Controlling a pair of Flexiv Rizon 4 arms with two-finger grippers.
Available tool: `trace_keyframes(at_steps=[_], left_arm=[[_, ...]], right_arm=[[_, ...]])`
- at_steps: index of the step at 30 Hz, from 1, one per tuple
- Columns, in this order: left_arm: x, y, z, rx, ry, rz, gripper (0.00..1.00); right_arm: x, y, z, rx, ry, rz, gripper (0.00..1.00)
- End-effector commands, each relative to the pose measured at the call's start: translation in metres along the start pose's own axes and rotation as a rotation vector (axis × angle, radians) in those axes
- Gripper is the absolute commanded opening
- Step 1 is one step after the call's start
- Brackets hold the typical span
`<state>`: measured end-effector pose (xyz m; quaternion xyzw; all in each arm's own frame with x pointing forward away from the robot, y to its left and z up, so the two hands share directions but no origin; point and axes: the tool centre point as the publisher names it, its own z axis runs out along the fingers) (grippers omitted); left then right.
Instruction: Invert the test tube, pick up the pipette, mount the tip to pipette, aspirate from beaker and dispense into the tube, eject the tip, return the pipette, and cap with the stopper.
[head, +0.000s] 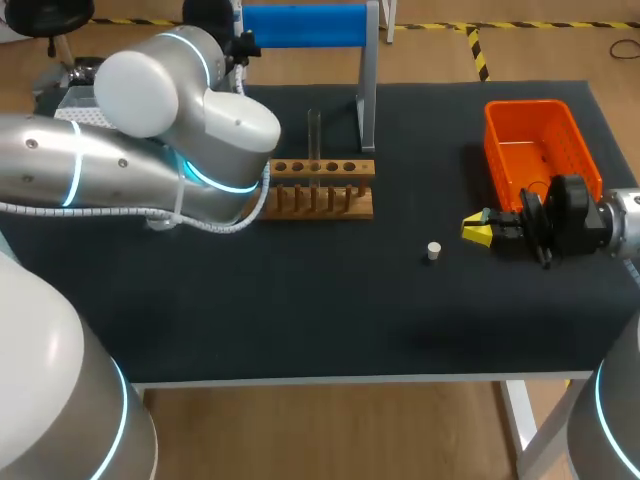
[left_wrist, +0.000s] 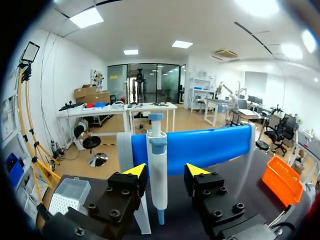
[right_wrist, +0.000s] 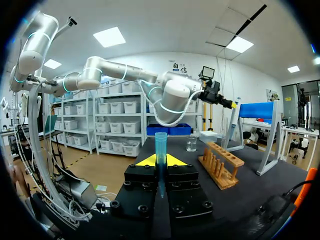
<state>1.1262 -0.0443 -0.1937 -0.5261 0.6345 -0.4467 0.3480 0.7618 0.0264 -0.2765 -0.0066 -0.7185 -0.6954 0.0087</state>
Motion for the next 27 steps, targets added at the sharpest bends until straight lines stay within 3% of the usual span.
trace_keyframes(at_steps=[1, 2, 4, 8, 14, 18, 27], left_arm=[[0.0, -0.001, 0.011, -0.001, -0.007, 0.005, 0.51], [0.0, -0.001, 0.012, -0.001, -0.008, 0.007, 0.54], [-0.001, -0.002, 0.014, -0.001, -0.01, 0.013, 0.52], [-0.003, -0.003, 0.017, -0.001, -0.012, 0.016, 0.66], [-0.005, -0.002, 0.024, -0.003, -0.015, 0.018, 0.61], [-0.007, -0.002, 0.027, -0.005, -0.017, 0.018, 0.52], [-0.012, -0.002, 0.034, -0.008, -0.024, 0.015, 0.49]], right_arm=[[0.001, 0.0, 0.0, 0.0, -0.001, -0.001, 0.0], [0.001, 0.0, 0.0, 0.0, -0.001, -0.001, 0.0], [0.001, 0.0, 0.0, 0.0, -0.001, -0.001, 0.0], [0.001, 0.0, 0.0, 0.0, -0.001, -0.001, 0.0], [0.001, 0.0, 0.0, 0.0, -0.001, -0.001, 0.0], [0.001, 0.0, 0.0, 0.0, -0.001, -0.001, 0.0], [0.001, 0.0, 0.0, 0.0, -0.001, -0.001, 0.0]])
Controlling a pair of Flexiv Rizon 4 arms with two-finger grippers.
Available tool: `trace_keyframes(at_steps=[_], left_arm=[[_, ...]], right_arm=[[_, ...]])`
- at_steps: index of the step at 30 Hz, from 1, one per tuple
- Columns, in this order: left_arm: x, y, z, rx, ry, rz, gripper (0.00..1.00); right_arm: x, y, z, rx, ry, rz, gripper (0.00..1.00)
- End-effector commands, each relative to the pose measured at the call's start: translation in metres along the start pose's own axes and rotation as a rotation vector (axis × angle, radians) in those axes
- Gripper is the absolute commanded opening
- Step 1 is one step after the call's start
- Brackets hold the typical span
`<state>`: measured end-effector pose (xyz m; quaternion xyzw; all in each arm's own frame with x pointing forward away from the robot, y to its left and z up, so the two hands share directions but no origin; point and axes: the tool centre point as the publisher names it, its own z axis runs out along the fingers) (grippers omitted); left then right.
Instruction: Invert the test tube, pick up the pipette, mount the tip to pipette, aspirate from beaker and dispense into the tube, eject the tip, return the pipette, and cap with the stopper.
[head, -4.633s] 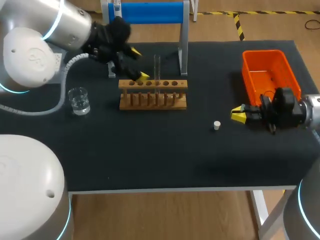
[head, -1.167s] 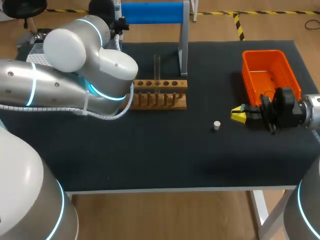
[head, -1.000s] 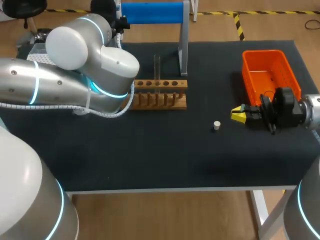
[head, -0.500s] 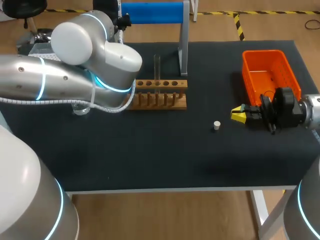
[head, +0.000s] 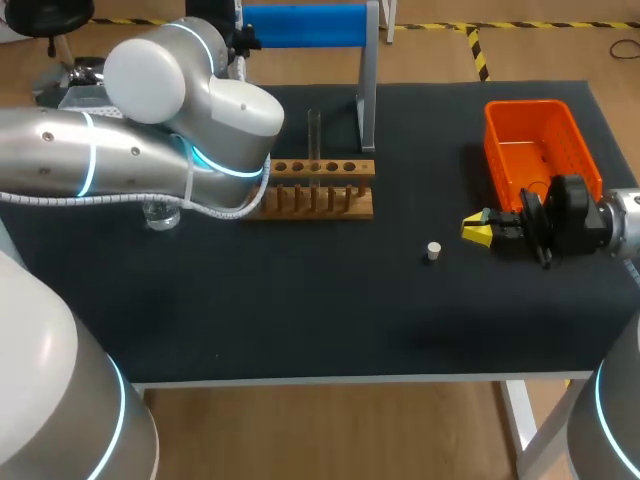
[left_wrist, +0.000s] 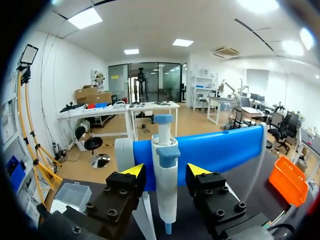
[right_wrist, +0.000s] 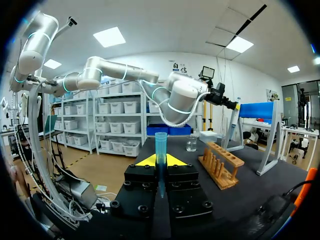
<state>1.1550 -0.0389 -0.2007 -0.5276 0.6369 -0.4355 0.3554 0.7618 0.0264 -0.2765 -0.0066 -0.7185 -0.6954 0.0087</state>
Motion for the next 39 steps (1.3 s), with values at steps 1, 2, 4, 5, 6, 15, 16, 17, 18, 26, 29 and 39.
trace_keyframes(at_steps=[1, 2, 4, 5, 6, 15, 16, 17, 18, 26, 29, 39], left_arm=[[0.0, 0.002, 0.007, 0.001, -0.004, 0.0, 0.49], [-0.001, 0.002, 0.008, 0.001, -0.004, -0.001, 0.49], [-0.001, 0.002, 0.009, 0.0, -0.005, -0.002, 0.49], [-0.001, 0.002, 0.009, -0.001, -0.005, -0.003, 0.49], [-0.002, 0.002, 0.01, -0.001, -0.006, -0.003, 0.49], [-0.002, 0.003, 0.016, -0.002, -0.011, -0.01, 0.49], [-0.003, 0.003, 0.017, -0.004, -0.012, -0.011, 0.49], [-0.003, 0.003, 0.017, -0.004, -0.012, -0.012, 0.49], [-0.003, 0.004, 0.018, -0.005, -0.013, -0.013, 0.49], [-0.003, 0.005, 0.019, -0.005, -0.018, -0.019, 0.49], [-0.003, 0.005, 0.018, -0.006, -0.019, -0.019, 0.5], [-0.002, 0.006, 0.014, -0.003, -0.036, -0.018, 0.69]], right_arm=[[0.001, 0.0, 0.0, 0.0, -0.001, -0.001, 0.0], [0.001, 0.0, 0.0, 0.0, -0.001, -0.001, 0.0], [0.001, 0.0, 0.0, 0.0, -0.001, -0.001, 0.0], [0.001, 0.0, 0.0, 0.0, -0.001, -0.001, 0.0], [0.001, 0.0, 0.0, 0.0, -0.001, -0.001, 0.0], [0.001, 0.0, 0.0, 0.0, -0.001, -0.001, 0.0], [0.001, 0.0, 0.0, 0.0, -0.001, -0.001, 0.0], [0.001, 0.0, 0.0, 0.0, -0.001, -0.001, 0.0], [0.001, 0.0, 0.0, 0.0, -0.001, -0.001, 0.0], [0.001, 0.0, 0.0, 0.0, -0.001, -0.001, 0.0], [0.001, 0.0, 0.0, 0.0, -0.001, -0.001, 0.0], [0.001, 0.0, 0.0, 0.0, -0.001, -0.001, 0.0]])
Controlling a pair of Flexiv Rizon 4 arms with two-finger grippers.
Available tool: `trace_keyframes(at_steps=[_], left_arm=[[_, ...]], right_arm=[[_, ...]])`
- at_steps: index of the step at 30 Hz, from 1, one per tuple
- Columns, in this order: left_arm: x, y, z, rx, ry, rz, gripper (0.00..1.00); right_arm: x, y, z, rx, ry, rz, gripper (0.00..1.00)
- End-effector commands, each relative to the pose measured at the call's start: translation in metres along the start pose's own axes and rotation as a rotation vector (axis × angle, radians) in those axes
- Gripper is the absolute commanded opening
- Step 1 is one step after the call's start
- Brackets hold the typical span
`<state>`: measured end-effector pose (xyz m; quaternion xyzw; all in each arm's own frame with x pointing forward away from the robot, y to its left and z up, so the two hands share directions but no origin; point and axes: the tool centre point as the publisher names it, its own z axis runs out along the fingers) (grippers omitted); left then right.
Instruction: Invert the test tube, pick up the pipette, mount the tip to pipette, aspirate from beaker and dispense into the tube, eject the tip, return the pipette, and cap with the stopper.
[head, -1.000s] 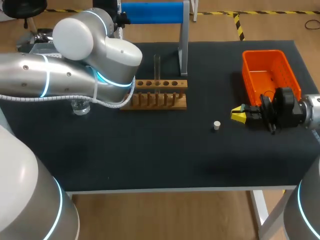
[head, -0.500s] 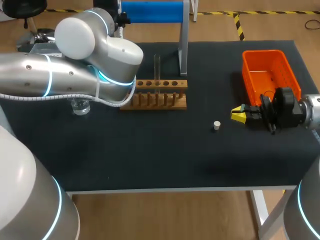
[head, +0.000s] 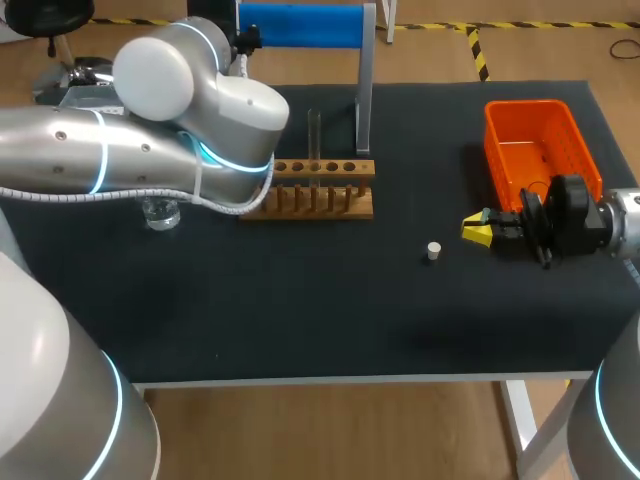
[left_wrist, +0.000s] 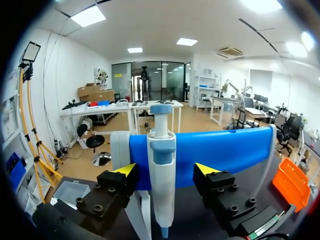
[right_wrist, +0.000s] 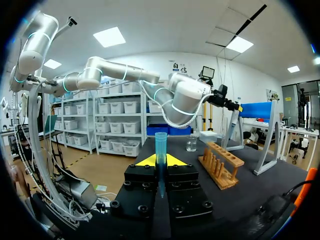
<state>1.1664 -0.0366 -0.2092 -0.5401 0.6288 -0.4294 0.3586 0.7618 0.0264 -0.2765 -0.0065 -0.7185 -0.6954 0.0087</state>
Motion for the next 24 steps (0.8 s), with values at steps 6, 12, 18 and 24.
trace_keyframes(at_steps=[6, 12, 18, 24], left_arm=[[0.0033, 0.0028, 0.0002, 0.006, -0.028, -0.008, 0.48], [0.0046, 0.0032, 0.0, 0.003, -0.035, -0.009, 0.48], [0.0042, 0.0044, 0.0017, -0.002, -0.042, -0.011, 0.36], [0.003, 0.006, 0.0022, -0.006, -0.049, -0.014, 0.13]], right_arm=[[0.0008, 0.0, -0.0003, 0.0, -0.001, -0.001, 0.0], [0.0008, 0.0, -0.0003, 0.0, -0.001, -0.001, 0.0], [0.0008, 0.0, -0.0003, 0.0, -0.001, -0.001, 0.0], [0.0008, 0.0, -0.0003, 0.0, -0.001, -0.001, 0.0]])
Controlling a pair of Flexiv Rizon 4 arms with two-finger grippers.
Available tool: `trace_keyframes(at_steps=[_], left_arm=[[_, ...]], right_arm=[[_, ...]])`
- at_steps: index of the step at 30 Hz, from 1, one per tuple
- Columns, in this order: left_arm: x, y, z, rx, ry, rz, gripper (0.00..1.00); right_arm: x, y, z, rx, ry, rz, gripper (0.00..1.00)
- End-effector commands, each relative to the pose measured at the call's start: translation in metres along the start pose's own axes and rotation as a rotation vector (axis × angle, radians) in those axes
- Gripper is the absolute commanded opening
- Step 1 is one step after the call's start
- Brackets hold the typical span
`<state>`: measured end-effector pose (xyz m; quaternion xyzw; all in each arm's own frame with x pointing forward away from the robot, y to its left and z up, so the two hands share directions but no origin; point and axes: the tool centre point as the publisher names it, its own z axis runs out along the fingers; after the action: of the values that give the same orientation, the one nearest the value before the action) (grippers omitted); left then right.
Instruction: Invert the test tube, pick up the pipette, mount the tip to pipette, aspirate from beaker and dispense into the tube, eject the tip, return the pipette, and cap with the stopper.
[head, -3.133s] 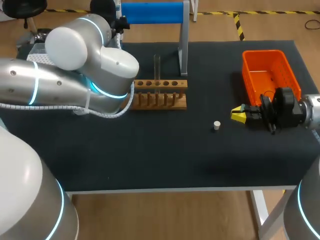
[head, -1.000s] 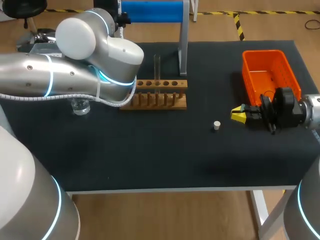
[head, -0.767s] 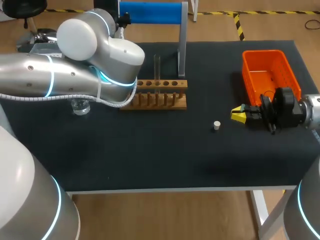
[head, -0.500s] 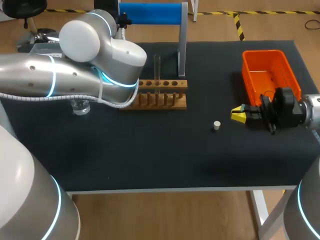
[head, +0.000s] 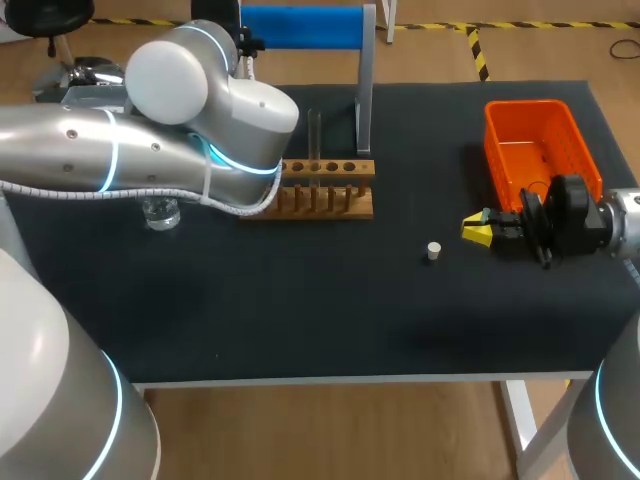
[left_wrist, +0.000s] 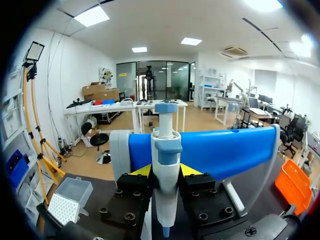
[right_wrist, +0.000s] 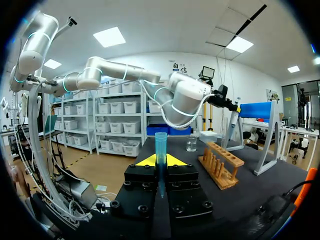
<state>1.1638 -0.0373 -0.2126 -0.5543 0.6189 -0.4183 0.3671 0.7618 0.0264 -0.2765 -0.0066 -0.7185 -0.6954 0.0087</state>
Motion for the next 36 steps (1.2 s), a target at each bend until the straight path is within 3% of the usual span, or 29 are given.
trace_keyframes(at_steps=[1, 2, 8, 16, 21, 28, 36], left_arm=[[0.002, 0.002, 0.003, -0.001, -0.007, -0.002, 0.07], [0.002, 0.002, 0.003, -0.001, -0.008, -0.002, 0.0], [0.002, -0.003, -0.001, 0.009, -0.012, -0.003, 0.0], [0.005, -0.036, -0.023, 0.067, -0.019, 0.024, 0.0], [0.01, -0.044, -0.046, 0.07, 0.025, 0.075, 0.0], [0.01, -0.05, -0.093, 0.023, 0.272, 0.135, 0.0], [0.017, -0.037, -0.157, -0.011, 0.605, 0.198, 0.0]], right_arm=[[0.001, 0.0, 0.0, 0.0, -0.001, -0.001, 0.0], [0.001, 0.0, 0.0, 0.0, -0.001, -0.001, 0.0], [0.001, 0.0, 0.0, 0.0, -0.001, -0.001, 0.0], [0.001, 0.0, 0.0, 0.0, -0.001, -0.001, 0.0], [0.001, 0.0, 0.0, 0.0, -0.001, -0.001, 0.0], [0.001, 0.0, 0.0, 0.0, -0.001, -0.001, 0.0], [0.001, 0.0, 0.0, 0.0, -0.001, -0.001, 0.0]])
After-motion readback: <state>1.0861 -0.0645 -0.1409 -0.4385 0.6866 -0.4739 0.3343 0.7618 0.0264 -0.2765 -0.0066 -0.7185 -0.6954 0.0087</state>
